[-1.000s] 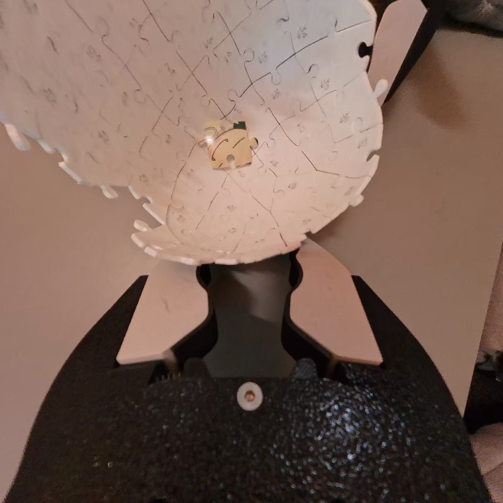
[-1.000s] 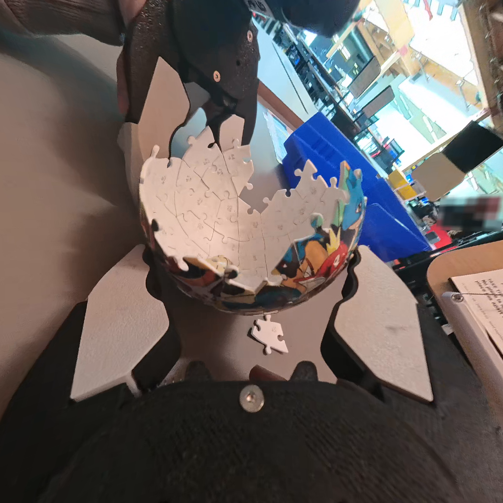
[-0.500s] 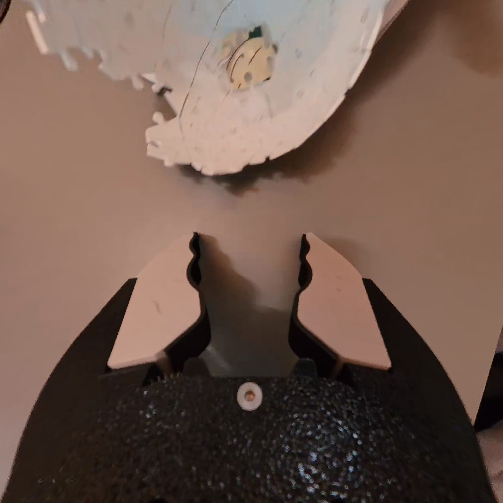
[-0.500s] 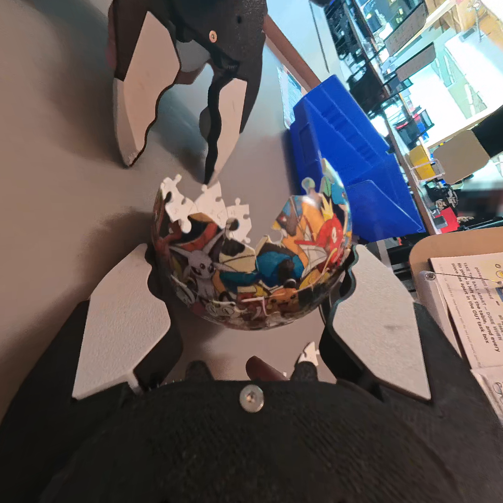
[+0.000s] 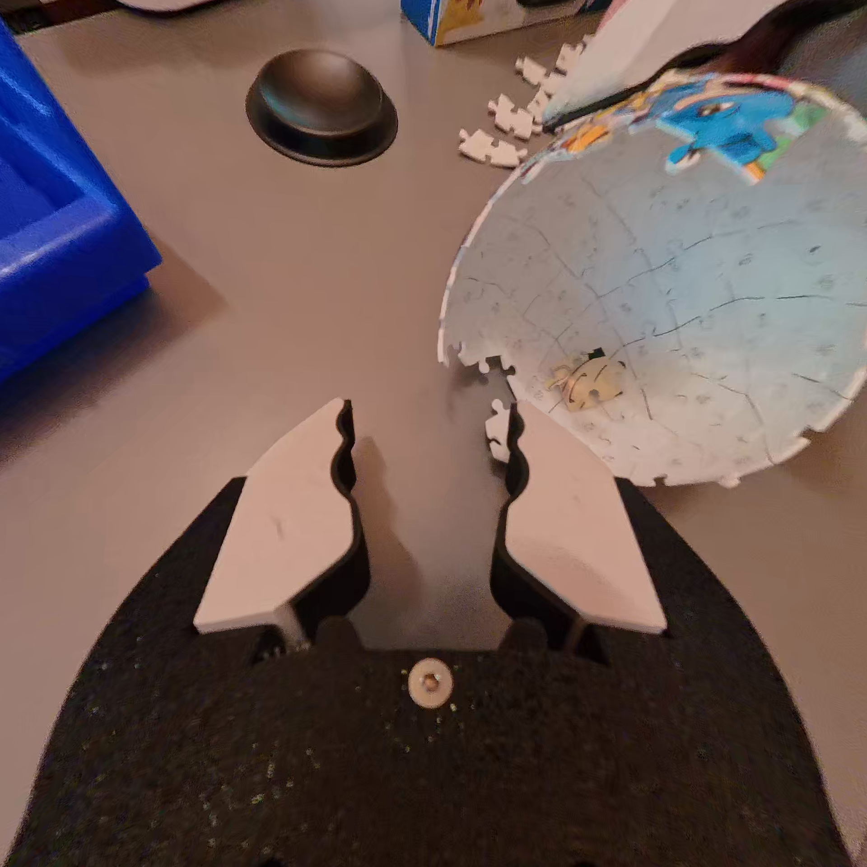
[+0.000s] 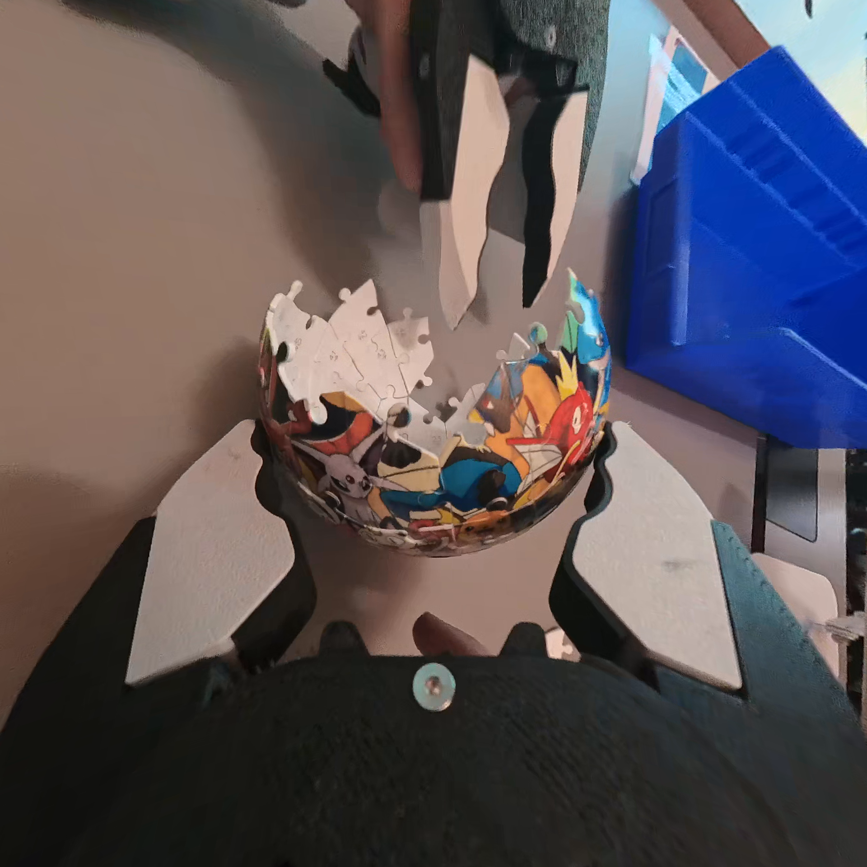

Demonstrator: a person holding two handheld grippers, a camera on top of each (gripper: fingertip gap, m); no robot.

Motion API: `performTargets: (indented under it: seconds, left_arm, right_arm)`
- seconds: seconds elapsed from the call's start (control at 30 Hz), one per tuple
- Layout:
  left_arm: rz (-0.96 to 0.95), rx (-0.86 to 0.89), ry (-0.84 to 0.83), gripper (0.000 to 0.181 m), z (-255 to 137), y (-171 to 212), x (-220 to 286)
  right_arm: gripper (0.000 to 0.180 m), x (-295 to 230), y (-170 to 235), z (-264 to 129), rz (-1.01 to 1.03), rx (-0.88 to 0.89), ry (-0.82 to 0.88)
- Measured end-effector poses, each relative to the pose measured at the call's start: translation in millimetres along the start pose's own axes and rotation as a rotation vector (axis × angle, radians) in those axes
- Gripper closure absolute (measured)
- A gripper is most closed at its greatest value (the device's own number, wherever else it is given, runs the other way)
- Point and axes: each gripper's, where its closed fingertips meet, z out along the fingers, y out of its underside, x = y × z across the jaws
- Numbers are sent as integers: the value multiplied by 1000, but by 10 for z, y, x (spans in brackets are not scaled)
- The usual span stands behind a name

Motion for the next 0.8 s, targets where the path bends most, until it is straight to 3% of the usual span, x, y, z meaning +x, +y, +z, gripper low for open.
performTargets:
  seconds: [0.03,0.27,0.63,0.8]
  left_arm:
    - [19,-20,-4,118,31,33,11]
    - [151,-179,-80,112,152,246,-7]
    - [172,-202,-92,115,130,294,-54]
    - [142,-198,-66,115,140,301,-39]
  right_arm:
    - [51,-5,-21,19,-3,-8,-9]
    - [52,-7,-87,110,-40,-65,-35]
    - [61,114,-326,168,96,191,-39]
    - [48,95,-208,241,103,135,-27]
